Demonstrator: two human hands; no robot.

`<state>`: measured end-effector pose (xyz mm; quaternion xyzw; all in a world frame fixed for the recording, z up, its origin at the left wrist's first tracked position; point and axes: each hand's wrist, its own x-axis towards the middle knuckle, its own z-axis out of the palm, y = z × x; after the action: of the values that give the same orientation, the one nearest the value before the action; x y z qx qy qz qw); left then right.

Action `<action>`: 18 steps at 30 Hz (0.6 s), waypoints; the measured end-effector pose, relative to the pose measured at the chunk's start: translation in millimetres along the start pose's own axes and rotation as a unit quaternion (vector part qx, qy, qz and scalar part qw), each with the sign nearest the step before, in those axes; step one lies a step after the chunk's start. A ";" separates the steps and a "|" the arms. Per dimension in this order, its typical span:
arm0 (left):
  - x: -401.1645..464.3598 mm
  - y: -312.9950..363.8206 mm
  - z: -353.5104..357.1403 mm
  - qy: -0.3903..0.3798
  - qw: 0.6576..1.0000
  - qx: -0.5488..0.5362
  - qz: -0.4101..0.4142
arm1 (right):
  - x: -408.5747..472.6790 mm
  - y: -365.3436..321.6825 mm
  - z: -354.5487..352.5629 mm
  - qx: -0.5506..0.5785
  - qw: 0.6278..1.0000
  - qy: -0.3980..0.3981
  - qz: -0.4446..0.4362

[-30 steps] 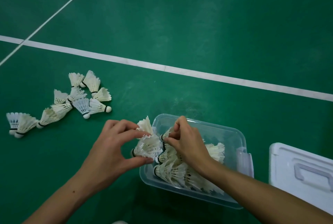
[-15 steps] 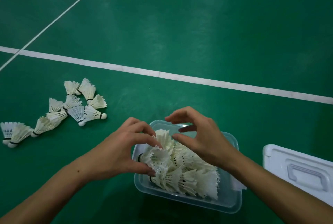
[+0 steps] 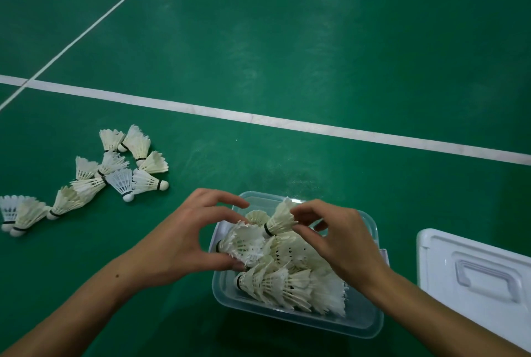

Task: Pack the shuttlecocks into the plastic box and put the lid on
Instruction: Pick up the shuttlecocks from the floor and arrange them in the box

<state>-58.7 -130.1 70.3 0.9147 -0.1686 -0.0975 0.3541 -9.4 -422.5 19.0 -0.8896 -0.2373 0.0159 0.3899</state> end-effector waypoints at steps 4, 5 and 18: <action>-2.8 -5.4 2.9 0.029 1.000 -0.007 -0.003 | -7.5 -5.3 19.0 -0.055 0.997 0.033 -0.041; -2.9 -5.7 3.8 0.035 0.999 -0.010 -0.002 | -6.8 -7.4 24.9 -0.067 0.996 0.038 -0.055; -7.2 -7.3 13.6 0.052 0.998 -0.015 -0.024 | 18.4 -8.6 73.8 -0.228 0.972 -0.049 -0.009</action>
<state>-67.7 -130.7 55.8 0.9170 -0.1270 -0.0607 0.3733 -12.3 -358.9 -23.4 -0.9511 -0.2615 0.0010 0.1647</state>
